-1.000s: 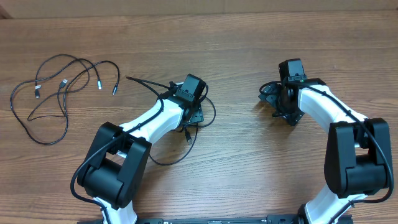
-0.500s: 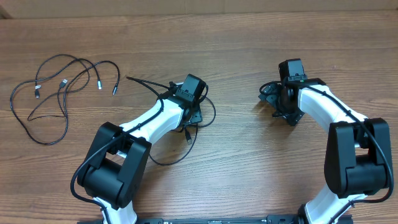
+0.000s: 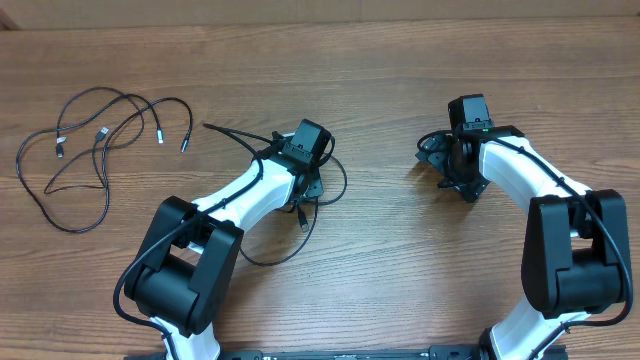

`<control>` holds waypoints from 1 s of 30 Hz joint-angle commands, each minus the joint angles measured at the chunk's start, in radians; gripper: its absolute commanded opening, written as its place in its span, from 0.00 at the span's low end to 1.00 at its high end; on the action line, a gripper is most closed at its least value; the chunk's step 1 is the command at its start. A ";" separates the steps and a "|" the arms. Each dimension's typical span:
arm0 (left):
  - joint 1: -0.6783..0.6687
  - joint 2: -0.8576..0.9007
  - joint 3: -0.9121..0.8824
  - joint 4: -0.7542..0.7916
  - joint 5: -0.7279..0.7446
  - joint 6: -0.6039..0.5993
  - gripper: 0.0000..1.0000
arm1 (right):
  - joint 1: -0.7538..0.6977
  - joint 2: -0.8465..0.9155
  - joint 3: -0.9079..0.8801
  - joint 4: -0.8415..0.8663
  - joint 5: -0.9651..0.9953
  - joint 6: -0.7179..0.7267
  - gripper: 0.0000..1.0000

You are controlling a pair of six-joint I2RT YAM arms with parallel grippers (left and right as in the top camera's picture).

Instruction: Untangle cables

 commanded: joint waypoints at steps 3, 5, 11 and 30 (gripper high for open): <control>0.005 0.011 -0.009 -0.002 0.008 -0.003 0.30 | -0.001 0.027 -0.020 -0.001 -0.001 -0.003 1.00; 0.005 0.011 -0.009 -0.002 0.013 -0.003 0.30 | -0.001 0.027 -0.020 -0.001 -0.002 -0.003 1.00; 0.005 0.011 -0.009 0.008 0.013 -0.003 0.53 | -0.001 0.027 -0.020 -0.001 -0.002 -0.003 1.00; 0.025 -0.029 0.127 -0.068 0.077 0.068 0.84 | -0.001 0.027 -0.020 -0.001 -0.002 -0.003 1.00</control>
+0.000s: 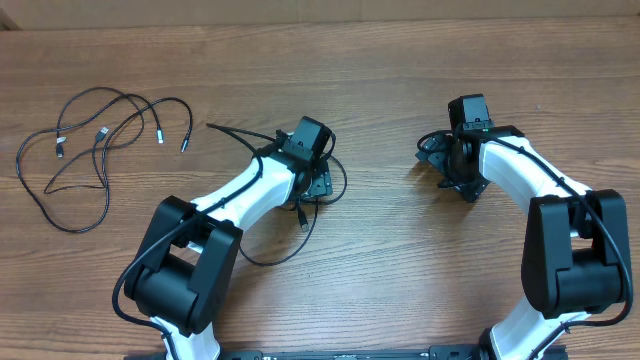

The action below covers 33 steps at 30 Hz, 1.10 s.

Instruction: Untangle cables

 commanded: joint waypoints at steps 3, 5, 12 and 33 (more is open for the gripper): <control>0.016 -0.038 0.164 -0.093 0.048 0.033 0.96 | -0.001 0.027 -0.020 -0.002 -0.001 -0.003 1.00; 0.013 -0.038 0.177 -0.111 0.061 0.032 1.00 | -0.001 0.027 -0.020 -0.002 -0.002 -0.003 1.00; -0.017 -0.009 0.144 -0.201 0.076 -0.057 1.00 | -0.001 0.027 -0.020 -0.002 -0.002 -0.003 1.00; -0.055 -0.007 0.106 -0.181 0.090 -0.053 0.84 | -0.001 0.027 -0.020 -0.002 -0.001 -0.003 1.00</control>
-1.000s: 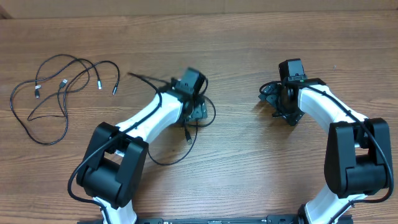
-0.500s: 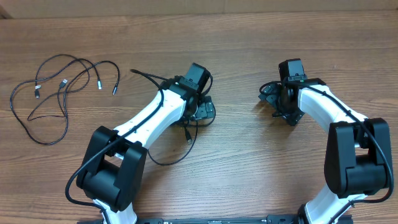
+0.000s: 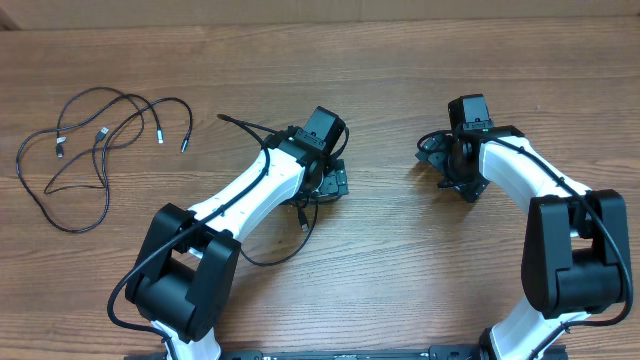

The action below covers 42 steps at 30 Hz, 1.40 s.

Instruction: Untangle cables

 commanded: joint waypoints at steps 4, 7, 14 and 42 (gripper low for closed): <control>-0.006 0.010 -0.011 0.001 0.015 -0.009 0.46 | -0.001 0.027 -0.020 -0.002 -0.002 -0.003 1.00; -0.006 0.010 -0.011 0.004 0.013 -0.009 0.35 | -0.001 0.027 -0.020 -0.002 -0.002 -0.003 1.00; -0.008 0.010 -0.017 0.016 0.011 -0.057 0.34 | -0.001 0.027 -0.020 -0.002 -0.002 -0.003 1.00; -0.006 0.041 -0.111 0.056 -0.123 -0.361 0.34 | -0.001 0.027 -0.020 -0.002 -0.002 -0.003 1.00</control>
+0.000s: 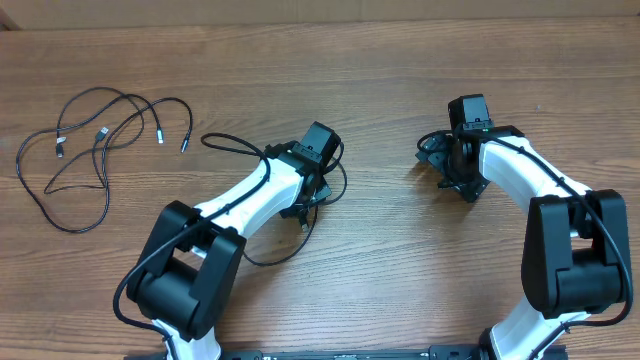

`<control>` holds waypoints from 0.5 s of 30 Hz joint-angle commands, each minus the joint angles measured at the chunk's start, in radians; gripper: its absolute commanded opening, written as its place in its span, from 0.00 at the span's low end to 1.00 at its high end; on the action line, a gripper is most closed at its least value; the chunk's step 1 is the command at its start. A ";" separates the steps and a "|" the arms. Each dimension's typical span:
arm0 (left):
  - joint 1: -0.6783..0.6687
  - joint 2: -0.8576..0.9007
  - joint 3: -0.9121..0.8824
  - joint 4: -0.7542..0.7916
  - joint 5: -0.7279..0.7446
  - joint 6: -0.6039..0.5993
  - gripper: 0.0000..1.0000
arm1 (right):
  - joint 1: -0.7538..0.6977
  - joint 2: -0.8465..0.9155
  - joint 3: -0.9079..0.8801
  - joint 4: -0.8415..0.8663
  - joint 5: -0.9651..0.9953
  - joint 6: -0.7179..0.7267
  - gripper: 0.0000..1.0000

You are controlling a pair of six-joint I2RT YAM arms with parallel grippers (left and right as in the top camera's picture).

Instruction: Untangle cables

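Note:
A tangle of thin black cables [90, 140] with metal plug ends lies at the table's far left. Another black cable [232, 145] runs from the upper left under my left gripper [318, 188] and loops down to the lower left. The left gripper sits low over this cable at the table's middle; its fingers are hidden under the wrist, so the grip cannot be told. My right gripper [440, 165] rests on the table at the right, apart from all cables, its fingers dark and unclear.
The wooden table [400, 280] carries both white arms, whose bases stand at the near edge. A pale wall strip runs along the far edge.
My left gripper has moved back to the left and slightly down. The free end of the middle cable has swung further left and now shows a small loop.
The left gripper sat over the middle cable and barely moved at first. It then stood further right and up, with the cable's end drawn along. Now it is back to the left, the cable end shifted left. The right arm and the left tangle stayed still.

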 commanded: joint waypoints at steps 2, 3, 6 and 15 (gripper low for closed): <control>-0.006 0.047 -0.006 0.005 -0.023 -0.035 0.34 | -0.001 0.027 -0.020 -0.002 -0.001 -0.003 1.00; -0.006 0.055 -0.006 0.006 -0.023 -0.037 0.33 | -0.001 0.027 -0.020 -0.002 -0.001 -0.003 1.00; -0.006 0.079 -0.006 0.013 -0.023 -0.063 0.33 | -0.001 0.027 -0.020 -0.002 -0.001 -0.003 1.00; -0.005 0.092 -0.005 0.034 -0.024 -0.016 0.04 | -0.001 0.027 -0.020 -0.002 -0.001 -0.003 1.00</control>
